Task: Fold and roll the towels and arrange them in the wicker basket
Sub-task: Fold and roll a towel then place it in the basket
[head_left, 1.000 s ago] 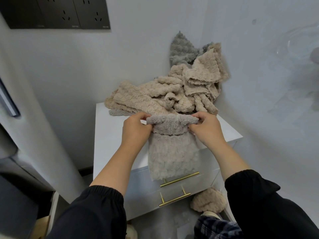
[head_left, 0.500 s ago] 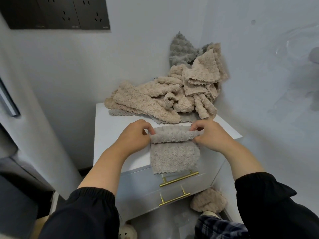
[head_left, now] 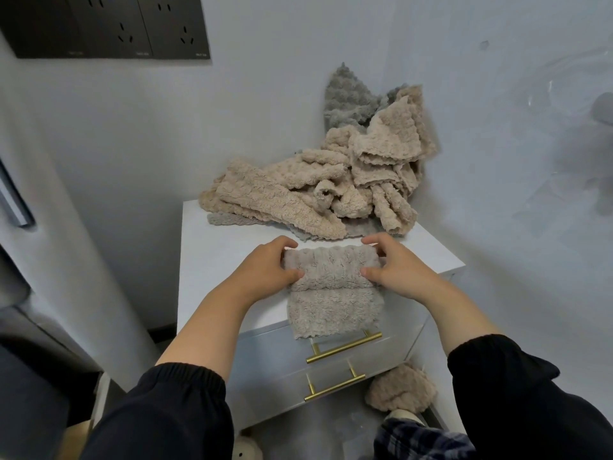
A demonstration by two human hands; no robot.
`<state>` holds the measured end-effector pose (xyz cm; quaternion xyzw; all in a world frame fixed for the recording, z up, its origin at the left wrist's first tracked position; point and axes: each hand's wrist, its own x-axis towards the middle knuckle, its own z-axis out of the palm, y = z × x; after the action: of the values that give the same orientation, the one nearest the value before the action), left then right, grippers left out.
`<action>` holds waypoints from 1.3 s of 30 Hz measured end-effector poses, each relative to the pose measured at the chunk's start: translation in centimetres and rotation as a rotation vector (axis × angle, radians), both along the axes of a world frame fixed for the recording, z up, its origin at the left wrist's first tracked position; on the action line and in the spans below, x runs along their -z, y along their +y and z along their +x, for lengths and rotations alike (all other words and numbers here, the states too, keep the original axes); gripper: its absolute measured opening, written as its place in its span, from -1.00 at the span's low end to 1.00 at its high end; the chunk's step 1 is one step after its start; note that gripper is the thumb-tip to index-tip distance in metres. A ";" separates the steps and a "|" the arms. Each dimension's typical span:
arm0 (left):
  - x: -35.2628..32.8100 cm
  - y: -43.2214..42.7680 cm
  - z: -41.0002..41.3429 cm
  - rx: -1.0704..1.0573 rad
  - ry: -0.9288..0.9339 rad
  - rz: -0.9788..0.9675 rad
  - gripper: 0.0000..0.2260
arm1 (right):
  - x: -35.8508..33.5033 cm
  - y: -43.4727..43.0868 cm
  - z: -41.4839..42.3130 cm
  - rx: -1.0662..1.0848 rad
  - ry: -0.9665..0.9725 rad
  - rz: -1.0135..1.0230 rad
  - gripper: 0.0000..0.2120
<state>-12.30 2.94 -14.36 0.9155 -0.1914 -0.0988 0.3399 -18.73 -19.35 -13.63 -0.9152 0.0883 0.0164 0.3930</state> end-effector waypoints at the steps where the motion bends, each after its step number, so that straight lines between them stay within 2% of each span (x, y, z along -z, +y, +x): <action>1: 0.0 -0.1 0.1 -0.002 -0.001 0.001 -0.54 | -0.1 0.0 0.0 0.011 -0.005 0.011 -0.49; 5: 0.0 -0.6 0.0 -0.058 -0.095 -0.044 -0.58 | 0.0 0.3 0.5 0.048 -0.108 0.004 -0.51; 12: 0.1 -1.6 0.0 -0.177 -0.417 -0.211 -0.75 | 0.6 1.1 1.5 0.168 -0.445 -0.104 -0.63; 16: 0.6 -1.6 0.1 -0.161 -0.538 -0.158 -0.75 | 1.4 1.3 1.7 0.136 -0.527 -0.238 -0.66; 21: 0.8 -0.8 0.2 0.005 -0.479 -0.110 -0.69 | 1.0 0.3 1.2 0.003 -0.412 -0.282 -0.68; 26: 0.4 -0.6 -0.3 0.091 -0.283 -0.159 -0.82 | -0.2 0.0 -0.3 -0.082 -0.149 -0.141 -0.74; 29: 0.4 -0.9 -0.5 0.070 -0.276 -0.115 -0.75 | -0.5 0.1 -0.7 -0.035 -0.170 -0.040 -0.79; 33: 0.5 -1.4 -0.8 0.080 -0.219 -0.047 -0.76 | -0.1 0.4 -0.8 -0.012 -0.117 -0.056 -0.89; 35: 0.3 -1.5 -1.0 0.059 -0.117 -0.057 -0.78 | 0.1 0.3 -0.9 -0.021 -0.037 -0.045 -0.77; 37: 0.1 -1.5 -1.1 0.054 -0.054 -0.020 -0.65 | 0.0 0.2 -0.9 -0.034 0.026 -0.003 -0.56; 39: -0.1 -1.6 -1.2 0.056 -0.060 0.029 -0.53 | -0.2 0.2 -0.9 -0.032 0.046 0.018 -0.45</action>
<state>-13.47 1.38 -14.30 0.9171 -0.2258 -0.0835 0.3178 -19.63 -19.11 -13.44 -0.9123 0.0828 0.0446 0.3987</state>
